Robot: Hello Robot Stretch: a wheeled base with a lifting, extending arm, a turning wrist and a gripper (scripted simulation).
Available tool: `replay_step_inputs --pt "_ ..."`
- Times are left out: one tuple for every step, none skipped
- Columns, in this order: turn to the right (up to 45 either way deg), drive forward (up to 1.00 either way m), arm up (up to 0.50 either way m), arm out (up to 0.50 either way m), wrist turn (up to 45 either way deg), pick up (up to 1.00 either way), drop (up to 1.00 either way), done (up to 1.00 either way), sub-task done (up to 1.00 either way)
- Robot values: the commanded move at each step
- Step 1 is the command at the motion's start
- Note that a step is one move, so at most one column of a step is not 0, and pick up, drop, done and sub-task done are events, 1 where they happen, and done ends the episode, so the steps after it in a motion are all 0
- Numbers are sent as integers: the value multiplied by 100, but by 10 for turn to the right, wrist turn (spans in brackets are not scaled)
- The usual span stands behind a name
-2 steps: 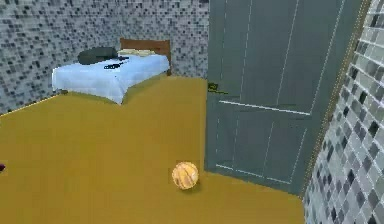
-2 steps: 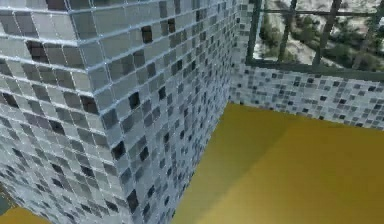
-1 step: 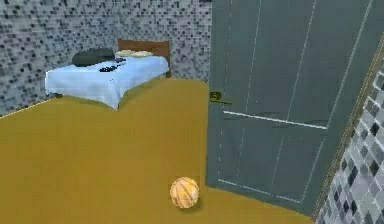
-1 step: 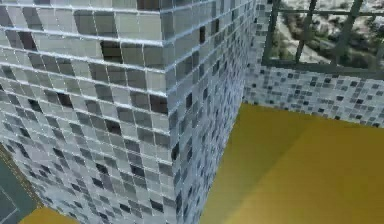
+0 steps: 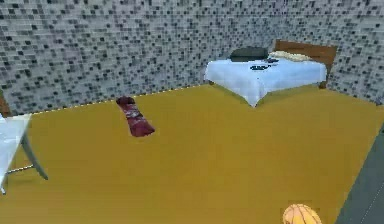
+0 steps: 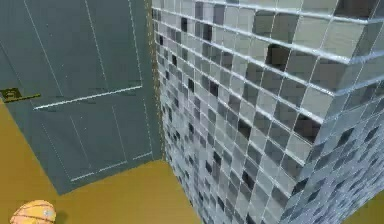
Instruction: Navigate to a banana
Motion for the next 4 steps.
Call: replay_step_inputs --pt "0 90 0 0 0 0 0 0 0" --pt "420 0 0 0 0 0 0 0 0" --pt "0 100 0 0 0 0 0 0 0" --pt "450 0 0 0 0 0 0 0 0"
